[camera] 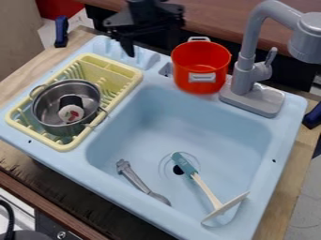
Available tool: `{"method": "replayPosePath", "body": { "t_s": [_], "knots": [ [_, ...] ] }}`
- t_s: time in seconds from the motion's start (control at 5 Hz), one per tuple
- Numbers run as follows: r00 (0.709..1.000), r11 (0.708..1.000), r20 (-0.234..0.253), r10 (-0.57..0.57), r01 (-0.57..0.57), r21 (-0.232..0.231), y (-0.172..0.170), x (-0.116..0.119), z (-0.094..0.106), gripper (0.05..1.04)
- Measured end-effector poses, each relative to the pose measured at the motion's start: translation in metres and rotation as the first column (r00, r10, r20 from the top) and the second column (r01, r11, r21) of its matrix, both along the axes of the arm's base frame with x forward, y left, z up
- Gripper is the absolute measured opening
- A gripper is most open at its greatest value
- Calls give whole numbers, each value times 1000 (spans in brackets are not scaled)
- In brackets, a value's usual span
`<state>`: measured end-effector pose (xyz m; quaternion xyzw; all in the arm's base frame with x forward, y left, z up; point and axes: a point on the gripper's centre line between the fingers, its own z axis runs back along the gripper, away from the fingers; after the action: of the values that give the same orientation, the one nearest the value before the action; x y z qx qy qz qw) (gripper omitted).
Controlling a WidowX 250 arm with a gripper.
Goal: Put the orange object at the right side of the sink
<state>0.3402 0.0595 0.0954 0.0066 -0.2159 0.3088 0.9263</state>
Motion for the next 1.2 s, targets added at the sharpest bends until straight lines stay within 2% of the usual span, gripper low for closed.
{"method": "replayPosePath", "body": {
  "t_s": [0.2,0.4,0.6,0.8,1.0,1.2],
  "knots": [
    [999,1000,-32,11,-12,-23,-9,5,-21,999],
    [1000,998,6,14,-14,-57,-7,13,-17,999],
    [995,993,-86,55,-64,-103,-7,15,-28,954],
    [976,988,-187,109,-127,-88,-2,11,-30,687],
    [956,983,-249,152,-173,-62,-1,11,-37,394],
    [952,980,-272,141,-172,-96,-3,8,-38,170]
  ]
}}
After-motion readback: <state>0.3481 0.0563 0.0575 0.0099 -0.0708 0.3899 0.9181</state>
